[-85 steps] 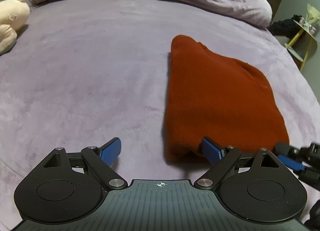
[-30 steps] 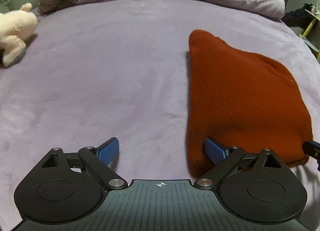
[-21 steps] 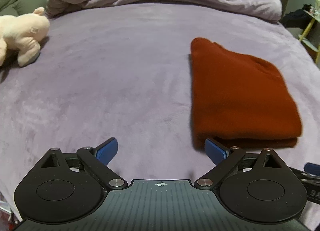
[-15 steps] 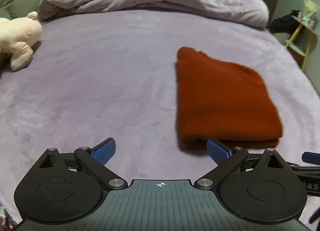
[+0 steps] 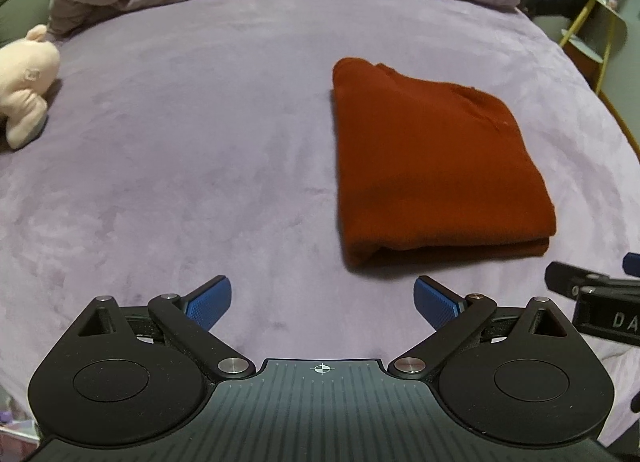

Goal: Fold small clothes

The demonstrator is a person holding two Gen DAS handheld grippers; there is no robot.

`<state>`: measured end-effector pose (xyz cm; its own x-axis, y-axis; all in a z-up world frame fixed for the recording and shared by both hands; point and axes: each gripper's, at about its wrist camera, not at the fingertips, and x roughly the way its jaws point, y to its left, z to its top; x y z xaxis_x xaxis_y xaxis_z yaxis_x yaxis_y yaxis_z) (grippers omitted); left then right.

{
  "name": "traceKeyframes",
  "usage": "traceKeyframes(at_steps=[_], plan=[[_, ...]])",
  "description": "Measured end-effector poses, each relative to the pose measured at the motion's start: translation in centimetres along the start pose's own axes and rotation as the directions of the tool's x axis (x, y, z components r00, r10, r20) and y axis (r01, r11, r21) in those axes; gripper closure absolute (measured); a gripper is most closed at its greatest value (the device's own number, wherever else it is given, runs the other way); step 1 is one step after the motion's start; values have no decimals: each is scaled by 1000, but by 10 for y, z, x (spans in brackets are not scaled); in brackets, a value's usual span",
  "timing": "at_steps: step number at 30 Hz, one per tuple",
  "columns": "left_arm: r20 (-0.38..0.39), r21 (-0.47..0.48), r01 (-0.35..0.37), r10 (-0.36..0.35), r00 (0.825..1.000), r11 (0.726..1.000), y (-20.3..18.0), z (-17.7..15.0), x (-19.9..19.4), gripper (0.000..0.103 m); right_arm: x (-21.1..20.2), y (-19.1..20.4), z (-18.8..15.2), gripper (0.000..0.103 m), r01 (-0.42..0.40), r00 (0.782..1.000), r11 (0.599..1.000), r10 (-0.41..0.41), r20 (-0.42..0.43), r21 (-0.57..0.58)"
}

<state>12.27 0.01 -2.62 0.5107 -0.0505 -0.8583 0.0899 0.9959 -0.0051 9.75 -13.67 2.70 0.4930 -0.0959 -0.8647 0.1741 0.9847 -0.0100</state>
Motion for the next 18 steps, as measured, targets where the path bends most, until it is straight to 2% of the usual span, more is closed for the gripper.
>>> traceKeyframes(at_steps=[5, 18], plan=[[-20, 19, -18, 19, 1000, 1000, -5, -1, 2, 2, 2, -2, 0, 5, 24, 1000, 1000, -23, -18, 12], [-40, 20, -22, 23, 999, 1000, -8, -1, 3, 2, -2, -3, 2, 5, 17, 1000, 999, -17, -22, 27]])
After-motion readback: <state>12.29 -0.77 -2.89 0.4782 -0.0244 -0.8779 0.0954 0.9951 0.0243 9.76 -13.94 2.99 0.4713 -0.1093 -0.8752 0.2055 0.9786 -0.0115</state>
